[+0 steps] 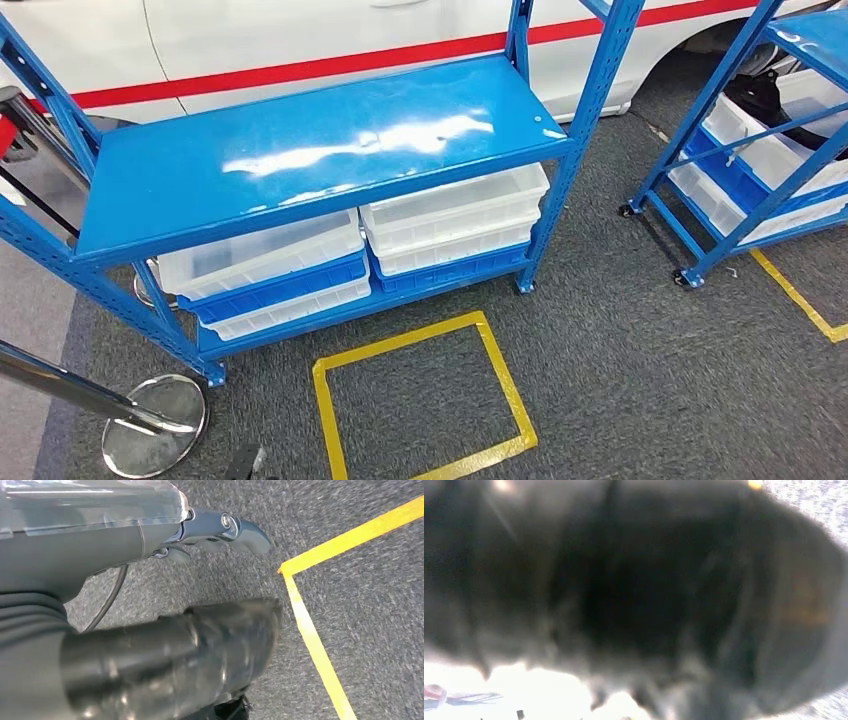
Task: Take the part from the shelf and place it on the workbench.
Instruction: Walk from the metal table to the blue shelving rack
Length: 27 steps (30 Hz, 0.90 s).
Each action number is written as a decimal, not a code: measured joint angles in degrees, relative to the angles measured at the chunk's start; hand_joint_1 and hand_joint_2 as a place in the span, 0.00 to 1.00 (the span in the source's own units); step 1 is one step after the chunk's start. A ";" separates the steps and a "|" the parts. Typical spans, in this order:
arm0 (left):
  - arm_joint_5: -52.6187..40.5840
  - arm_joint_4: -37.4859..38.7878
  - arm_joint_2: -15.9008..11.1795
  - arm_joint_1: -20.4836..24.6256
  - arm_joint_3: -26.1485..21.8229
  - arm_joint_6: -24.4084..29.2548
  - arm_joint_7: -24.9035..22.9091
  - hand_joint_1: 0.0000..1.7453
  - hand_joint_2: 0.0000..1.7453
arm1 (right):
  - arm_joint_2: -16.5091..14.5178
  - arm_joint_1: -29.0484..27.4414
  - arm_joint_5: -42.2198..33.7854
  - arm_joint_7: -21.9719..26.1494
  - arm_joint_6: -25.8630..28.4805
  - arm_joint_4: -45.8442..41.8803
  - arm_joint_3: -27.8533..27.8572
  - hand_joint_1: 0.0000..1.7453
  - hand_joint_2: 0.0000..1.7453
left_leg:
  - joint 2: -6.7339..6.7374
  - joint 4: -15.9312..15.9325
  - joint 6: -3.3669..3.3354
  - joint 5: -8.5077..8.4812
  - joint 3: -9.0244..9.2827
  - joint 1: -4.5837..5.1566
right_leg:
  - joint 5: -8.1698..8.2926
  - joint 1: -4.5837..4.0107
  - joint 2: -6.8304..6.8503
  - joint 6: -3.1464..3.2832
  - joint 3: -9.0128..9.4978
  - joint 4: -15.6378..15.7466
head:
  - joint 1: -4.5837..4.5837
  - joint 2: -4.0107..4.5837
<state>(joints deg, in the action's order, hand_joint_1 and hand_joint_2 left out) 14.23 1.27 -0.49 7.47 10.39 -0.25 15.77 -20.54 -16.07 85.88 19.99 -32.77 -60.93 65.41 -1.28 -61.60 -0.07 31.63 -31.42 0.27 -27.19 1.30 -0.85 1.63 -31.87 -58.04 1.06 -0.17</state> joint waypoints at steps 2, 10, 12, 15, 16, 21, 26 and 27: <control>0.28 0.00 0.02 0.01 0.61 -0.03 -0.07 0.00 1.00 | 0.00 0.10 0.00 -0.64 0.36 0.02 -0.08 0.00 0.00 | 0.48 -7.10 0.83 3.35 -3.74 -0.50 | -0.12 -0.01 0.77 0.19 0.30 0.26 | 0.14 0.00; 0.81 0.00 -0.43 -0.34 3.96 -0.30 -1.88 0.00 1.00 | 0.00 1.34 0.00 -5.12 0.23 0.65 0.87 0.00 1.00 | 1.18 4.25 1.12 -4.26 0.62 -1.22 | -1.36 0.19 1.21 -1.25 1.06 -0.49 | 0.09 0.00; 0.67 -0.08 -0.43 -0.74 4.65 -1.01 -2.73 0.00 1.00 | 0.05 1.72 -0.09 -7.60 -0.24 1.14 1.02 0.00 1.00 | 1.11 4.46 0.82 -4.22 0.73 -1.08 | -1.42 0.09 1.17 -1.24 1.02 -0.60 | 0.08 0.00; 0.11 -0.61 -0.44 -1.65 4.91 -1.72 -3.62 0.00 1.00 | 0.32 2.23 -1.20 -10.14 0.41 2.68 -0.42 0.00 1.00 | 1.11 4.47 0.61 -4.19 0.73 -0.90 | -1.25 0.22 1.14 -1.41 1.18 -0.24 | 0.08 0.00; -0.15 -0.87 -0.44 -1.86 4.91 -1.78 -3.83 0.00 1.00 | 0.49 2.40 -2.10 -10.45 0.88 3.25 -1.14 0.00 1.00 | 1.11 4.47 0.48 -4.18 0.73 -0.86 | -1.20 0.25 1.14 -1.50 1.25 -0.11 | 0.08 0.00; -1.45 -2.53 -0.43 -3.03 4.90 -1.82 -4.94 0.00 1.00 | 1.86 3.27 -9.15 -11.50 3.83 6.08 -5.50 0.00 1.00 | 1.11 4.44 0.03 -4.14 0.75 -0.74 | -1.05 0.36 1.16 -1.97 1.45 0.24 | 0.08 0.00; -2.71 -4.30 -0.43 -4.35 4.63 -1.68 -6.02 0.00 1.00 | 3.25 3.70 -16.78 -12.34 6.69 9.00 -11.00 0.00 1.00 | 1.11 4.41 -0.05 -4.13 0.77 -0.64 | -1.02 0.47 1.16 -2.51 1.45 0.27 | 0.08 0.00; -2.97 -4.64 -0.43 -4.62 4.46 -1.61 -6.25 0.00 1.00 | 3.58 3.78 -18.32 -12.52 7.29 9.60 -12.11 0.00 1.00 | 1.11 4.41 -0.05 -4.13 0.78 -0.63 | -1.02 0.45 1.16 -2.51 1.44 0.27 | 0.09 0.00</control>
<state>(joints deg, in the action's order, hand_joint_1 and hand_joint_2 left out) 11.26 -3.37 -0.92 2.85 14.86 -1.86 9.52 -16.96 -12.29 67.56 7.47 -25.48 -51.33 53.29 -0.17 -57.19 -0.13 27.50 -30.64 -0.35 -28.21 1.76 0.31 -0.87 -30.43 -57.77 1.15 -0.17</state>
